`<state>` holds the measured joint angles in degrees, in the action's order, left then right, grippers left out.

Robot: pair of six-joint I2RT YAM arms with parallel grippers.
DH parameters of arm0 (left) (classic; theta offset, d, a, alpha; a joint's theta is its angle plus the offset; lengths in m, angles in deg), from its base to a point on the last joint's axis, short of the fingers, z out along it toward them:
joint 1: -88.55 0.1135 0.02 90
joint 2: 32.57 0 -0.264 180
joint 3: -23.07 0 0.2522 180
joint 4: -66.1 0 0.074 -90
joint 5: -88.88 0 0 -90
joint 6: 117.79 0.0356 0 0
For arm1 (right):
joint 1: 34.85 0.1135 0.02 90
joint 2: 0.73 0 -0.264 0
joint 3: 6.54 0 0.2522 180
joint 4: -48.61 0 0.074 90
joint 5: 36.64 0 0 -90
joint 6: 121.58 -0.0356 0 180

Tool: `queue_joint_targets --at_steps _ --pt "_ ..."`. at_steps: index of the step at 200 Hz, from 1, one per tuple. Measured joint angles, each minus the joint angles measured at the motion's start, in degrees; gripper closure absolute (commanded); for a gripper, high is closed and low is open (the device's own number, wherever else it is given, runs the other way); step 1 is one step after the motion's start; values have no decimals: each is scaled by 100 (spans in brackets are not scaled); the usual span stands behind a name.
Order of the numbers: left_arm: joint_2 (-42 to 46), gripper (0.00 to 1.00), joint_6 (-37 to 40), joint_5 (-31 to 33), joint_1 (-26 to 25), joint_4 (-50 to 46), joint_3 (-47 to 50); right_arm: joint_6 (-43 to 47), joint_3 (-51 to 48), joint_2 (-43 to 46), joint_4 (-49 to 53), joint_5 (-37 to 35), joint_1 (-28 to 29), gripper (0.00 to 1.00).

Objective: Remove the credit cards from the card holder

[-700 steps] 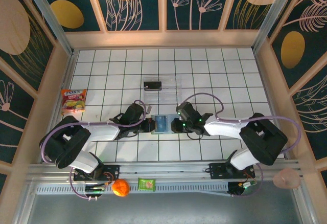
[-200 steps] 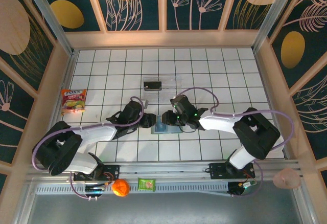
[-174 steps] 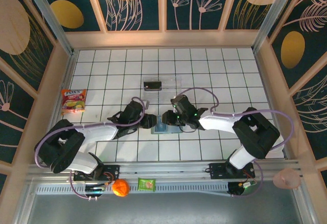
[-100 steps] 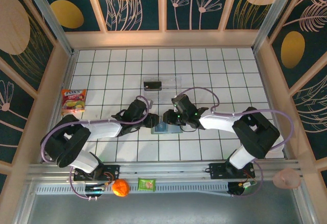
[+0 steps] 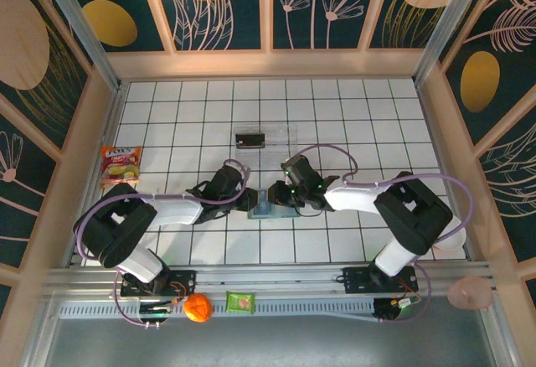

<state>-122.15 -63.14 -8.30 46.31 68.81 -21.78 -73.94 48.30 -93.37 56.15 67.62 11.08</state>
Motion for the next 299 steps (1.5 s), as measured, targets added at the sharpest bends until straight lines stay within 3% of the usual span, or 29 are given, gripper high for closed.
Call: queue_joint_targets --at_steps 54,87,143,299 --pt "0 79 -94 -48 0 170 68 0 0 -46 0 83 -24 79" --pt "7 71 -177 -144 0 205 114 39 0 -52 20 46 9 74" --pt "522 68 -243 -131 0 81 302 568 35 629 247 -691 404 71" --pt "310 79 -149 42 0 -149 304 354 107 243 210 -173 326 70"
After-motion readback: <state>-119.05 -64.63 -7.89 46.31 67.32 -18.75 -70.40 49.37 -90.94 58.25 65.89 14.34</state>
